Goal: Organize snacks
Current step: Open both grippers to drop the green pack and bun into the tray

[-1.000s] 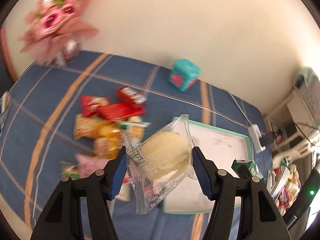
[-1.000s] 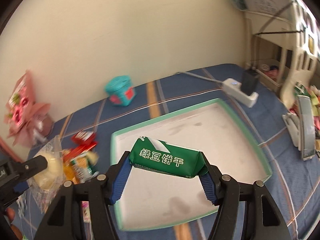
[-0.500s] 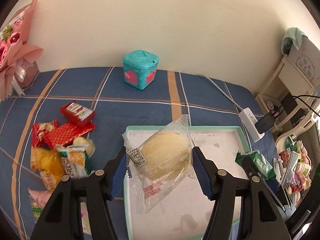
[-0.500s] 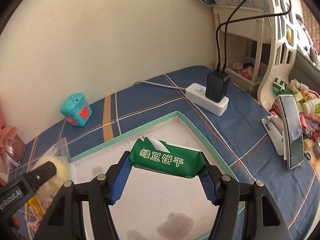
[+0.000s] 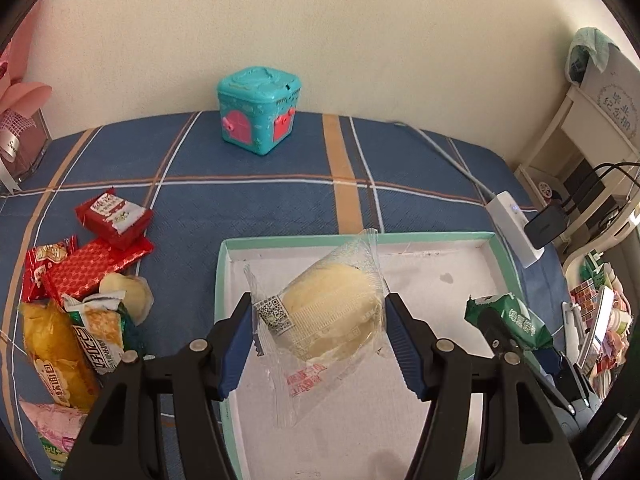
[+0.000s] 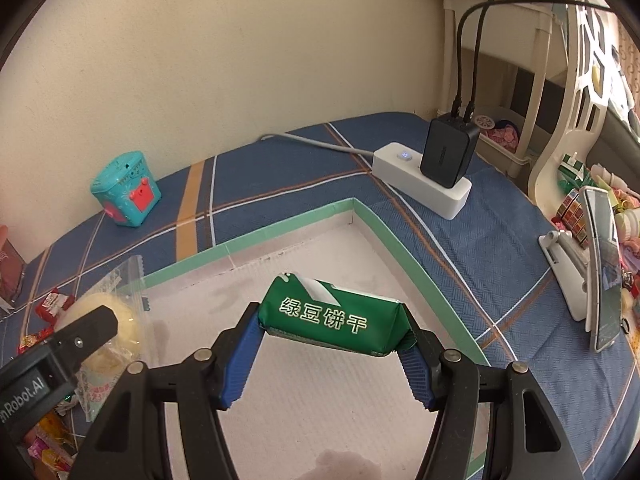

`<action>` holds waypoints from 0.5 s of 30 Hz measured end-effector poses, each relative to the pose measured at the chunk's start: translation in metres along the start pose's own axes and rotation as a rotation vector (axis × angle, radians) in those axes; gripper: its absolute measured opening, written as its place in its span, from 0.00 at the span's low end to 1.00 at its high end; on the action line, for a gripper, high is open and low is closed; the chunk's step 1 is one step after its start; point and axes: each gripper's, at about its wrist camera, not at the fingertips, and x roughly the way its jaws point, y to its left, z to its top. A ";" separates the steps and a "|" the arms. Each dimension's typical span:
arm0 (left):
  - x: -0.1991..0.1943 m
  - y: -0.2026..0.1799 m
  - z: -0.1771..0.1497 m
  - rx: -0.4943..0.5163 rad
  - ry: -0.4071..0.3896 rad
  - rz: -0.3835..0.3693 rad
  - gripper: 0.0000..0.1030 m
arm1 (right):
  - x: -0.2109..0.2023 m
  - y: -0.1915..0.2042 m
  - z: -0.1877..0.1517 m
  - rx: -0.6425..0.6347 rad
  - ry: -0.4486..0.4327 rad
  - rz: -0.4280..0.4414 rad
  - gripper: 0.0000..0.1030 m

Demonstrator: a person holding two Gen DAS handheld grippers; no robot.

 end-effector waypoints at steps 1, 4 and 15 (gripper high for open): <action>0.001 0.000 -0.001 -0.003 0.005 0.001 0.64 | 0.001 0.000 -0.001 -0.002 0.005 0.000 0.65; 0.007 0.004 -0.003 -0.012 0.028 0.004 0.65 | 0.005 0.000 -0.002 0.000 0.023 0.008 0.66; -0.009 0.007 0.004 -0.019 0.005 -0.003 0.81 | 0.011 -0.018 -0.001 0.099 0.066 0.114 0.80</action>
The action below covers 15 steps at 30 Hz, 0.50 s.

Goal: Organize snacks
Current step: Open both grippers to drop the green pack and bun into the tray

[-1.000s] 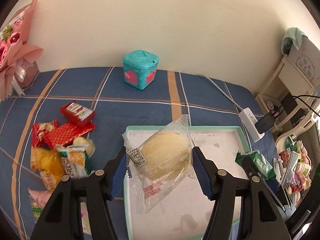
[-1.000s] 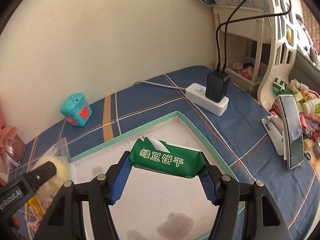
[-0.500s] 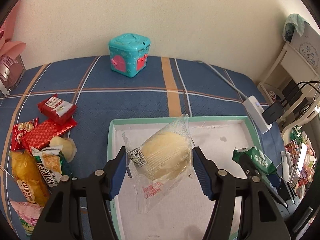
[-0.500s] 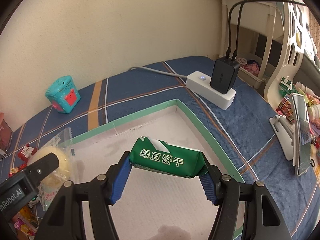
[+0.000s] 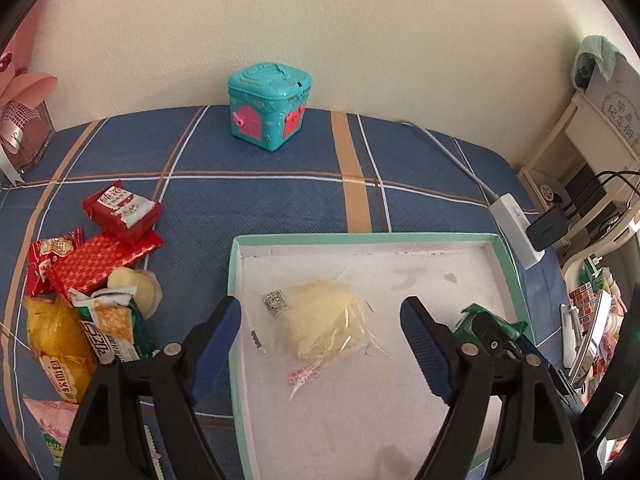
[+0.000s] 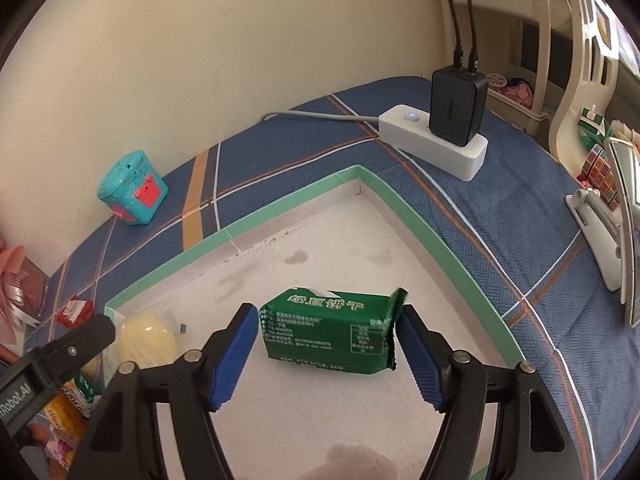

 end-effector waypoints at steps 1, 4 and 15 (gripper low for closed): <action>-0.003 0.001 0.001 -0.001 -0.005 0.003 0.84 | -0.001 -0.001 0.001 0.002 -0.004 0.004 0.89; -0.008 0.005 0.002 -0.019 -0.015 0.019 0.90 | -0.005 -0.001 0.001 -0.004 -0.015 0.007 0.98; -0.024 0.018 0.000 -0.032 -0.009 0.105 0.90 | -0.034 0.017 -0.012 -0.074 -0.058 0.028 1.00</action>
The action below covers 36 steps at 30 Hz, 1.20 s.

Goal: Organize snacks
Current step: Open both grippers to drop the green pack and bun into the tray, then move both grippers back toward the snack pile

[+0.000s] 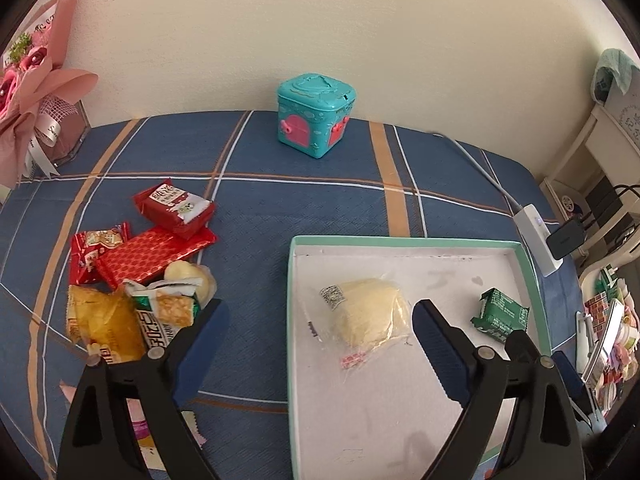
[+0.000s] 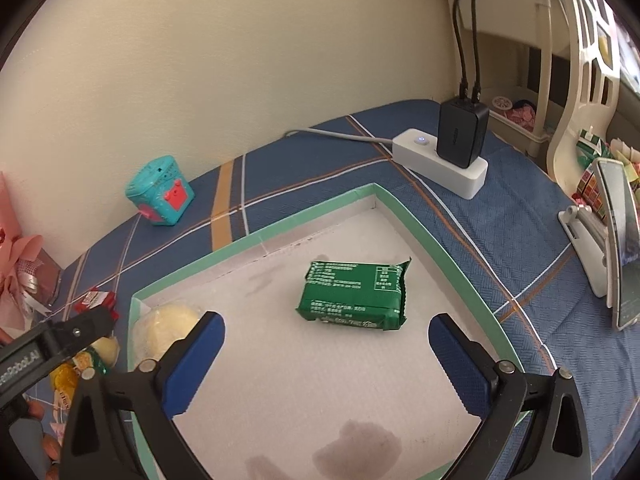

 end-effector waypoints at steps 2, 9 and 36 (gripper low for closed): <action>-0.004 0.001 -0.002 0.009 -0.005 0.012 0.90 | -0.005 0.004 -0.002 -0.012 -0.007 -0.001 1.00; -0.017 0.013 -0.009 -0.003 -0.007 0.030 0.90 | -0.019 0.015 -0.013 -0.053 -0.007 -0.025 1.00; -0.096 0.100 -0.071 -0.137 -0.003 0.172 0.90 | -0.079 0.060 -0.069 -0.138 0.071 0.097 1.00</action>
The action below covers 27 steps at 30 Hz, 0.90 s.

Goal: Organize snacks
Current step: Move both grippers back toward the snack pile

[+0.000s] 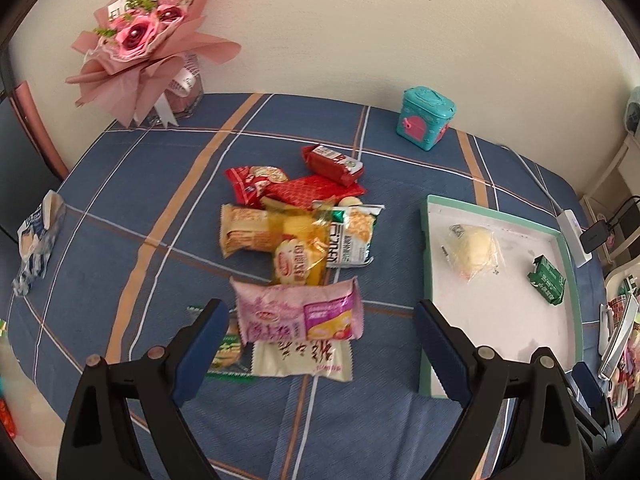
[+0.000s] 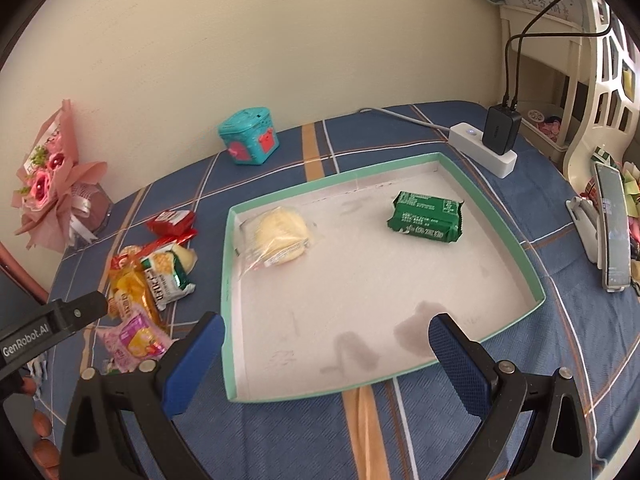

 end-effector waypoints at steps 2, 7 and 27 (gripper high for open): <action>-0.003 0.008 -0.005 -0.016 -0.004 0.005 0.90 | -0.002 0.005 -0.004 -0.013 0.003 -0.002 1.00; -0.010 0.032 -0.014 -0.078 -0.018 0.031 0.90 | -0.007 0.018 -0.014 -0.048 0.012 0.014 1.00; 0.013 0.145 -0.026 -0.419 0.053 0.127 0.90 | 0.015 0.080 -0.028 -0.156 0.088 0.131 1.00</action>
